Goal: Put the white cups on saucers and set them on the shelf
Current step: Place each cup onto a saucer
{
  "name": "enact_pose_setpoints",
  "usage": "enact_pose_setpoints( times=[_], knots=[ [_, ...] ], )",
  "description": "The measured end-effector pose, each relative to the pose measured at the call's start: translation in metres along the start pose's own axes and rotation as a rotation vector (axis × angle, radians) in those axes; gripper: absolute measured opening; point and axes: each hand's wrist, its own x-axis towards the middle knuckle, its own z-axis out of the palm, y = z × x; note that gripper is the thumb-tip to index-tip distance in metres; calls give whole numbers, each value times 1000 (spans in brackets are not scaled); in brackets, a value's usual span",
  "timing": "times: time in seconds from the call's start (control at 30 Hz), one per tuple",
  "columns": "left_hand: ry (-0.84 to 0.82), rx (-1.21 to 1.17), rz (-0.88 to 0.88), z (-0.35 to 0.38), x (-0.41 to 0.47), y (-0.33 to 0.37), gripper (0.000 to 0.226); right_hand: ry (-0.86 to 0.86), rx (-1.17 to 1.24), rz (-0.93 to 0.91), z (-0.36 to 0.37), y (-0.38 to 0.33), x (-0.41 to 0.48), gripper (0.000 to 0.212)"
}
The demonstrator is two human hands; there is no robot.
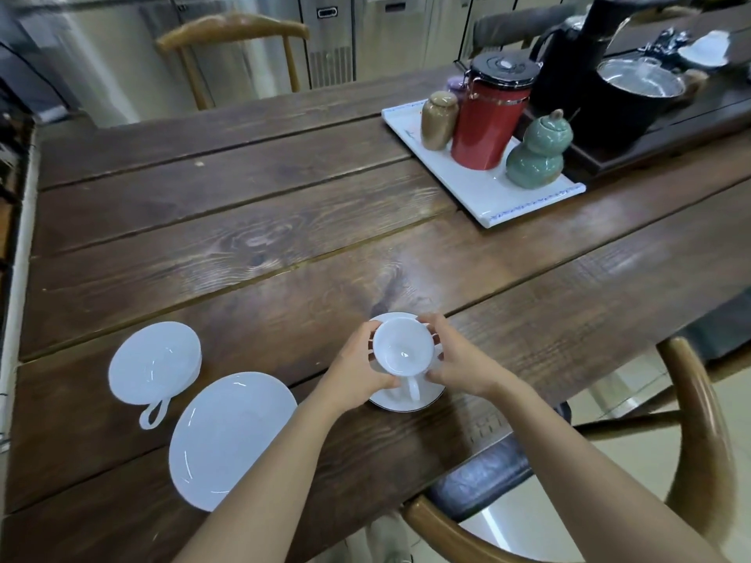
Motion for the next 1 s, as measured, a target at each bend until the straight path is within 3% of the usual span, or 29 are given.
enact_pose_setpoints(
  times=[0.13,0.23,0.4,0.57,0.67,0.83,0.9,1.0],
  knots=[
    [-98,194,-38,-23,-6,8,94,-41,-184,-17,-33,-19,4,86],
    [-51,194,-49,-60,-20,21,90,-17,-217,-25,-48,-48,14,84],
    [215,58,-5,-127,-61,15,76,-21,-216,-146,-3,-101,45,71],
    [591,-64,-110,-173,-95,-31,70,-170,-55,-215,86,-141,69,97],
    [724,-142,-196,-186,-109,-63,76,-275,133,-164,128,-162,71,100],
    [675,-428,-319,-187,-121,-97,84,-413,272,-59,174,-182,74,96],
    [635,-533,-321,-187,-120,-105,82,-443,314,-91,185,-185,77,82],
    [581,-701,-278,-188,-116,-112,58,-422,375,-77,194,-188,81,74]
  ],
)
